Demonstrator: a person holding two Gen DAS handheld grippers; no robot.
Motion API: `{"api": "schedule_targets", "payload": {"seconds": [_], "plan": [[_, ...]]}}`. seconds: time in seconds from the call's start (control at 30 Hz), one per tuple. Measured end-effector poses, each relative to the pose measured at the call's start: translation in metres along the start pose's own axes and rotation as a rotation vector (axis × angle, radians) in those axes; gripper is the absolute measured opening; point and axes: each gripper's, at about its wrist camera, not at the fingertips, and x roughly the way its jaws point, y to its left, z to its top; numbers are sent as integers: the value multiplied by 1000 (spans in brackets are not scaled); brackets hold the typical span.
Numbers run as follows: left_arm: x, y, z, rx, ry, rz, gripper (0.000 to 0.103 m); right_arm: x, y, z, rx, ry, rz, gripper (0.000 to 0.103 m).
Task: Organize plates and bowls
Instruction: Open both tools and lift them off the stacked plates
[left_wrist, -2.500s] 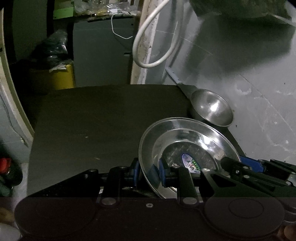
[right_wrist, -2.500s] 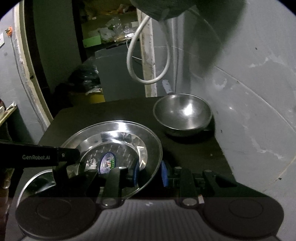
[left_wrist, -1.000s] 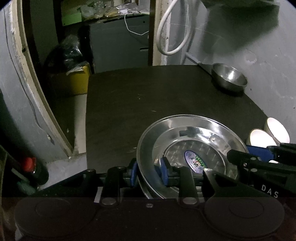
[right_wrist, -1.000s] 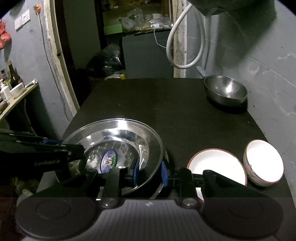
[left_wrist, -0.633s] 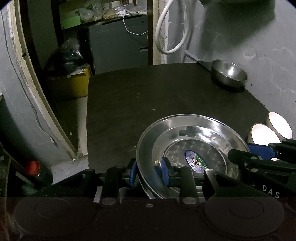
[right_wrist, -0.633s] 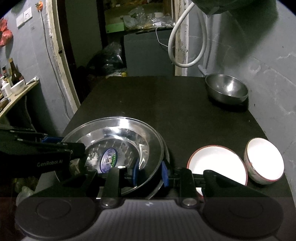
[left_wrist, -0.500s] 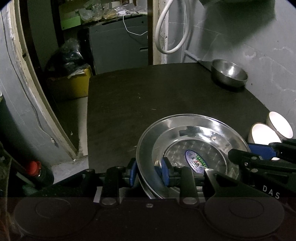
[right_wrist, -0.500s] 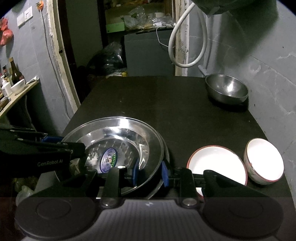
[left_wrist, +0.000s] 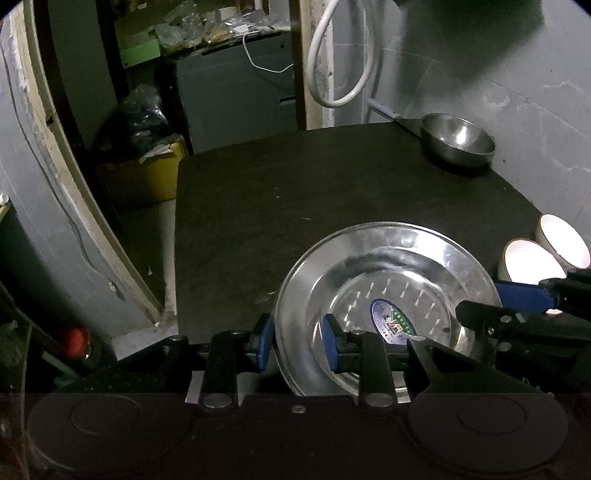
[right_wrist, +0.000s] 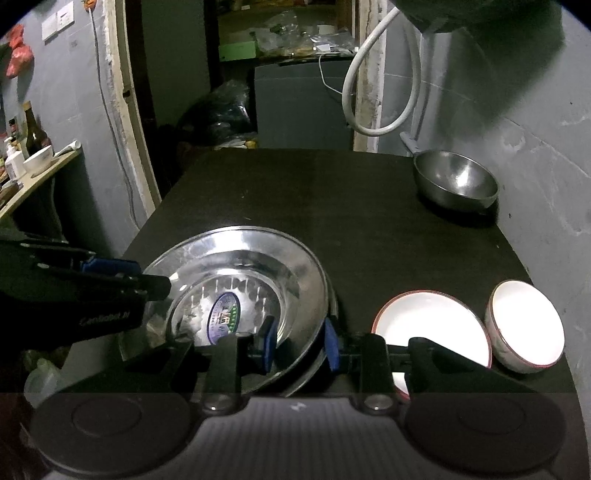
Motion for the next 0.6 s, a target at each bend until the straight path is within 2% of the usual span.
{"api": "schedule_targets", "payload": {"seconds": [0.1, 0.17, 0.23, 0.27, 0.37, 0.43, 0.5, 0.6], "plan": [[-3, 2, 0, -20, -2, -1, 32, -1, -1, -1, -5, 1, 4, 37], [-6, 3, 1, -28, -13, -1, 40, -3, -2, -2, -7, 0, 4, 38], [-10, 2, 2, -40, -30, 6, 54, -5, -3, -3, -11, -3, 9, 42], [-13, 2, 3, -44, -40, 10, 56, -7, -4, -3, -13, -5, 11, 43], [-23, 1, 6, -58, -78, 18, 73, -17, -8, -5, -15, -22, 16, 55], [-32, 0, 8, -71, -111, 25, 90, -25, -15, -6, -6, -34, 22, 64], [-40, -4, 10, -83, -145, 44, 99, -35, -23, -7, 5, -44, 25, 74], [-55, -8, 10, -90, -186, 74, 101, -53, -39, -10, 43, -51, 29, 89]]}}
